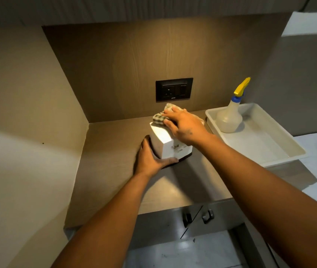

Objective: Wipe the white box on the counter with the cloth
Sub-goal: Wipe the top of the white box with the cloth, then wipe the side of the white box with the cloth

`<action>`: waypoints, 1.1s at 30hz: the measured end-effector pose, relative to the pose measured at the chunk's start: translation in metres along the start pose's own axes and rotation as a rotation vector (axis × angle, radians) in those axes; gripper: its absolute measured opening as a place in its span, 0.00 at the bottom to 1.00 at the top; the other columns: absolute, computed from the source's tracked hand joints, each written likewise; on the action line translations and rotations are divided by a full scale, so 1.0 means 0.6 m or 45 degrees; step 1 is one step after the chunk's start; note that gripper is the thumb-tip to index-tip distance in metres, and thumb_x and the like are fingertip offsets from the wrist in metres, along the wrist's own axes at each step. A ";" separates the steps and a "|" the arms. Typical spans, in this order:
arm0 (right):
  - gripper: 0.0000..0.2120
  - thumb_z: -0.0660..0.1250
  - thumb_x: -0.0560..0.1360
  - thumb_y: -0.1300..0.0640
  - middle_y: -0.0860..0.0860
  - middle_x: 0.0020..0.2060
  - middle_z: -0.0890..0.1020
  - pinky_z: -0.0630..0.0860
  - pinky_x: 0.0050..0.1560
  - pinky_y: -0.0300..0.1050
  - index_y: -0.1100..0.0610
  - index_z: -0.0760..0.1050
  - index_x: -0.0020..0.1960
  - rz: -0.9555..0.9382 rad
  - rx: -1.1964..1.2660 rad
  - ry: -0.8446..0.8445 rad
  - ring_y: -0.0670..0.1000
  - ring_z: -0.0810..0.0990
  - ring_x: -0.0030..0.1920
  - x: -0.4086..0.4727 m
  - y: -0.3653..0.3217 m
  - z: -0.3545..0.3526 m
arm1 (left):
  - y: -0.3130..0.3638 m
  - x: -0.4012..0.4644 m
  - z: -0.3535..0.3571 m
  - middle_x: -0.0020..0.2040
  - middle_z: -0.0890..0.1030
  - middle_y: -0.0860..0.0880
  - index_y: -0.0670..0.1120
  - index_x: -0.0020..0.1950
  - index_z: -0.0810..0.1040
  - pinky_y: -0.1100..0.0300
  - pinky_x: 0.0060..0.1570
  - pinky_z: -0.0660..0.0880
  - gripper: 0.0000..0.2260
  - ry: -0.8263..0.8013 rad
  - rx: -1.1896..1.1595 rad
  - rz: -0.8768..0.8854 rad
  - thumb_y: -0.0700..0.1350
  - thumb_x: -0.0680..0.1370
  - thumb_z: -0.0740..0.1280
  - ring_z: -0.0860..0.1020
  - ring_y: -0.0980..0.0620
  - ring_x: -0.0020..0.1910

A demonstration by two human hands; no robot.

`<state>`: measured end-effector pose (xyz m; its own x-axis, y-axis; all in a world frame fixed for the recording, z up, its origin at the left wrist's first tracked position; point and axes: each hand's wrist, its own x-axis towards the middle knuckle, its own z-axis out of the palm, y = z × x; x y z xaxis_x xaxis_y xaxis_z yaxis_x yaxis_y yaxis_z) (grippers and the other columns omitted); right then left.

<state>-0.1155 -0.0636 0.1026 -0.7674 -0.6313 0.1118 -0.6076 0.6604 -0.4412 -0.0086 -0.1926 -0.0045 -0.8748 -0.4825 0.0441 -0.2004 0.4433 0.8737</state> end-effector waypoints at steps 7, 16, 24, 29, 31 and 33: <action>0.20 0.55 0.83 0.48 0.48 0.74 0.69 0.45 0.78 0.58 0.49 0.70 0.73 -0.033 0.065 0.259 0.53 0.59 0.78 -0.055 -0.008 0.022 | 0.005 -0.008 0.003 0.69 0.75 0.52 0.53 0.75 0.64 0.45 0.63 0.78 0.60 0.021 -0.022 -0.053 0.68 0.49 0.85 0.74 0.50 0.67; 0.13 0.59 0.83 0.53 0.43 0.49 0.84 0.76 0.58 0.43 0.51 0.80 0.61 0.294 1.185 0.617 0.35 0.78 0.51 -0.074 -0.025 -0.017 | 0.042 -0.048 0.044 0.70 0.74 0.47 0.50 0.75 0.63 0.45 0.67 0.74 0.58 0.241 0.117 -0.145 0.68 0.52 0.83 0.71 0.45 0.70; 0.23 0.59 0.80 0.41 0.52 0.61 0.82 0.77 0.60 0.53 0.51 0.74 0.69 0.988 2.015 0.803 0.55 0.80 0.60 -0.153 0.089 0.030 | 0.065 -0.059 0.042 0.80 0.62 0.44 0.52 0.81 0.48 0.38 0.74 0.66 0.68 0.104 0.318 -0.206 0.68 0.53 0.83 0.62 0.40 0.79; 0.19 0.57 0.82 0.46 0.52 0.54 0.82 0.79 0.48 0.48 0.52 0.74 0.68 0.943 2.064 0.748 0.51 0.82 0.53 -0.157 0.061 0.082 | 0.141 0.011 -0.060 0.84 0.34 0.52 0.51 0.82 0.31 0.45 0.81 0.37 0.77 -0.289 0.780 0.499 0.68 0.54 0.84 0.32 0.51 0.81; 0.18 0.57 0.83 0.46 0.54 0.54 0.83 0.81 0.51 0.51 0.52 0.75 0.66 0.891 2.054 0.711 0.53 0.83 0.53 -0.148 0.039 0.094 | 0.188 0.063 -0.078 0.84 0.33 0.48 0.46 0.83 0.33 0.45 0.80 0.35 0.76 -0.498 1.019 0.735 0.70 0.55 0.82 0.31 0.48 0.81; 0.18 0.57 0.82 0.45 0.56 0.53 0.83 0.82 0.53 0.54 0.52 0.76 0.64 0.849 2.038 0.689 0.55 0.83 0.53 -0.146 0.021 0.103 | 0.220 0.111 -0.063 0.84 0.35 0.47 0.44 0.84 0.35 0.45 0.80 0.36 0.75 -0.821 1.250 0.863 0.73 0.56 0.79 0.32 0.47 0.82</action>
<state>-0.0434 -0.0251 0.0322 -0.9458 -0.0513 -0.3208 0.3061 -0.4716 -0.8270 -0.0764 -0.1947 0.1323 -0.9213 0.3606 -0.1454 0.3562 0.9327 0.0561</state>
